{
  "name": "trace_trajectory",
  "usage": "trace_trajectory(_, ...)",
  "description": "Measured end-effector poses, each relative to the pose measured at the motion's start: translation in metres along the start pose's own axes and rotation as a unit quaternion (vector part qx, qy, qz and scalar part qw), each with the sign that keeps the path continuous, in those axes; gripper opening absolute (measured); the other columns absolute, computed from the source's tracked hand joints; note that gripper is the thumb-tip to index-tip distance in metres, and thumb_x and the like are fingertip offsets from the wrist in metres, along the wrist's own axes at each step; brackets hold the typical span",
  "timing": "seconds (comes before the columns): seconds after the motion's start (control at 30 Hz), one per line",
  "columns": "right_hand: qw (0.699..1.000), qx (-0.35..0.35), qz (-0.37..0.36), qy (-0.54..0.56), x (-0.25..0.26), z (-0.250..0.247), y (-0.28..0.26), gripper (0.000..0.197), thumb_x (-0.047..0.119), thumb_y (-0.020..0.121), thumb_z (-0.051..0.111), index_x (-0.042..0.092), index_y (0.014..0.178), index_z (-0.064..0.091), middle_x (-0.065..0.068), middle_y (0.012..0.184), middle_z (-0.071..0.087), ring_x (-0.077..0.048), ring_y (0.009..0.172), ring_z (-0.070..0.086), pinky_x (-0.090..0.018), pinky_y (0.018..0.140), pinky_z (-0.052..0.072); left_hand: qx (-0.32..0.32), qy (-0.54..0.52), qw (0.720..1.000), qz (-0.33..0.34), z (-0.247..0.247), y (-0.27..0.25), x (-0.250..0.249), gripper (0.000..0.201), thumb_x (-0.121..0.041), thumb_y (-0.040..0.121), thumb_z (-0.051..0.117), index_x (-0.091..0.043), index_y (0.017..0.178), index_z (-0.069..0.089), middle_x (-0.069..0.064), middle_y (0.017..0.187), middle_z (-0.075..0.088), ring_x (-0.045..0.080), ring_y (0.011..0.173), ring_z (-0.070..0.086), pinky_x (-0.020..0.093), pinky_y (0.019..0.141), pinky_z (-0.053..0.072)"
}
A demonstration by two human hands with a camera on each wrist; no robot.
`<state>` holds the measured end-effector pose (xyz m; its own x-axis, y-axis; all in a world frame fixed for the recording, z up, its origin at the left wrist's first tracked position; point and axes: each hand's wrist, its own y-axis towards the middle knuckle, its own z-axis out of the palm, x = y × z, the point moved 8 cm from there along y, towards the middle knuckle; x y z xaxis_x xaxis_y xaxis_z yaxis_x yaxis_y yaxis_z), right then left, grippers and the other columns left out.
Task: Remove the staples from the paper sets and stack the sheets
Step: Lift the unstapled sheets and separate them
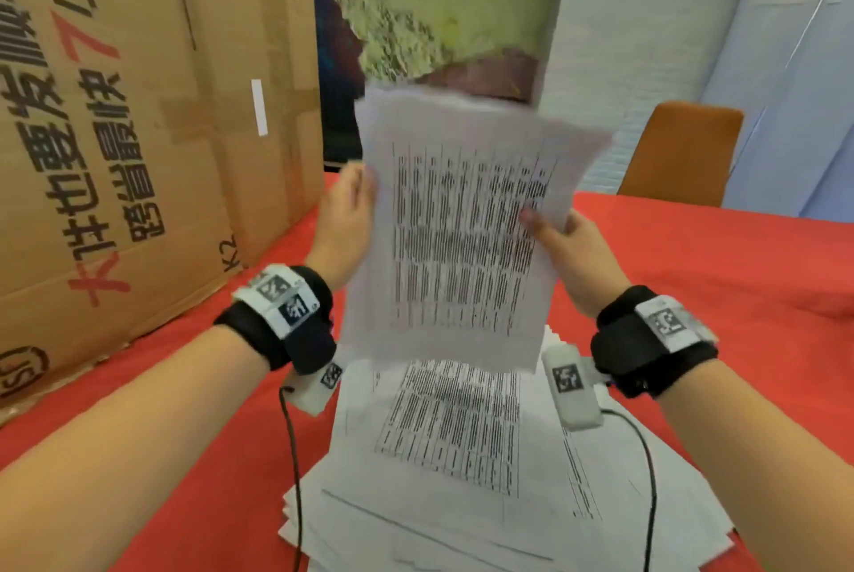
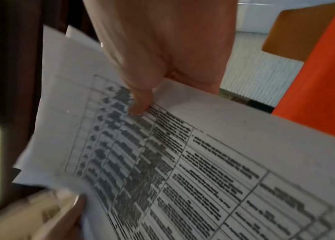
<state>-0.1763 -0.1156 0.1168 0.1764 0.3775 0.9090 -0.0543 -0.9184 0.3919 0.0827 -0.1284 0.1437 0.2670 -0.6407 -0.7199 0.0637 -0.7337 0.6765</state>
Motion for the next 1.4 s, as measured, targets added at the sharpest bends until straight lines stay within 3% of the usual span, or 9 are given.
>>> trace_trajectory(0.1,0.982,-0.082,-0.012,-0.169,-0.027,-0.016,0.006,0.04,0.037,0.09,0.057,-0.001,0.08,0.066,-0.005,0.072,0.062,-0.015,0.063,0.055,-0.041,0.064,0.05,-0.03,0.013,0.997,-0.064,-0.001,-0.016,0.039,0.02,-0.016,0.1,0.042,-0.012,0.084,0.054,-0.003,0.072,0.052,0.008,0.062,0.044,0.02,0.057,0.036)
trace_trajectory(0.2,0.976,-0.153,0.007,-0.152,-0.033,-0.037,0.01,0.027,0.024,0.094,0.056,0.007,0.078,0.071,0.001,0.063,0.061,-0.001,0.048,0.051,-0.031,0.058,0.05,-0.058,-0.069,0.985,-0.146,-0.003,-0.013,0.061,0.023,-0.017,0.1,0.044,-0.014,0.083,0.06,0.006,0.083,0.062,0.017,0.074,0.053,0.03,0.068,0.044)
trace_trajectory(0.4,0.986,-0.091,0.131,0.057,-0.049,-0.016,-0.001,0.064,0.062,0.093,0.036,0.004,0.094,0.064,-0.006,0.075,0.062,-0.018,0.063,0.057,-0.025,0.054,0.045,-0.147,-0.08,0.97,-0.178,-0.005,-0.02,0.071,0.018,-0.022,0.094,0.056,-0.007,0.088,0.063,0.005,0.08,0.064,0.016,0.073,0.056,0.03,0.065,0.047)
trace_trajectory(0.57,0.986,-0.13,0.023,-0.103,-0.052,-0.023,-0.004,0.036,0.036,0.076,0.077,0.006,0.072,0.058,-0.003,0.064,0.059,-0.021,0.058,0.052,-0.035,0.057,0.045,-0.123,-0.129,0.95,-0.255,0.005,-0.028,0.095,0.022,-0.03,0.092,0.059,-0.016,0.074,0.059,0.006,0.081,0.062,0.021,0.078,0.056,0.042,0.075,0.051)
trace_trajectory(0.73,0.982,-0.162,0.01,-0.092,-0.056,-0.027,-0.005,0.035,0.025,0.083,0.073,0.014,0.058,0.051,0.008,0.049,0.039,-0.007,0.045,0.031,-0.024,0.048,0.029,-0.105,-0.189,0.929,-0.301,0.016,-0.039,0.11,0.029,-0.033,0.096,0.052,-0.014,0.073,0.051,0.013,0.084,0.055,0.024,0.078,0.051,0.046,0.075,0.049)
trace_trajectory(0.9,0.978,-0.188,0.037,-0.087,-0.069,-0.039,-0.003,0.027,0.028,0.075,0.08,0.013,0.066,0.059,-0.014,0.071,0.068,-0.02,0.063,0.058,-0.037,0.064,0.051,-0.085,-0.241,0.9,-0.352,0.026,-0.041,0.112,0.03,-0.033,0.099,0.045,-0.012,0.078,0.049,0.008,0.076,0.053,0.023,0.073,0.051,0.042,0.073,0.048)
trace_trajectory(1.1,0.98,-0.172,0.101,-0.001,-0.092,-0.041,-0.004,0.034,0.031,0.086,0.069,0.014,0.066,0.046,-0.01,0.068,0.056,-0.022,0.065,0.053,-0.04,0.062,0.046,-0.109,-0.212,0.883,-0.405,0.021,-0.052,0.134,0.039,-0.036,0.098,0.044,0.001,0.103,0.054,0.016,0.096,0.059,0.031,0.087,0.058,0.052,0.087,0.049)
trace_trajectory(1.23,0.991,-0.024,0.134,-0.016,-0.096,-0.017,-0.009,0.033,0.028,0.092,0.062,0.015,0.069,0.042,-0.006,0.067,0.051,-0.019,0.058,0.05,-0.033,0.056,0.043,-0.064,-0.175,0.912,-0.366,0.028,-0.054,0.126,0.025,-0.029,0.101,0.04,-0.008,0.093,0.051,0.009,0.083,0.054,0.022,0.077,0.051,0.039,0.073,0.046)
trace_trajectory(1.4,0.997,-0.013,0.068,-0.045,-0.084,-0.011,-0.013,0.033,0.031,0.085,0.069,0.025,0.066,0.043,-0.01,0.071,0.045,-0.022,0.065,0.039,-0.038,0.059,0.033,-0.057,-0.145,0.945,-0.288,0.026,-0.046,0.112,0.023,-0.039,0.099,0.038,-0.019,0.094,0.048,0.001,0.093,0.054,0.016,0.083,0.051,0.037,0.076,0.045)
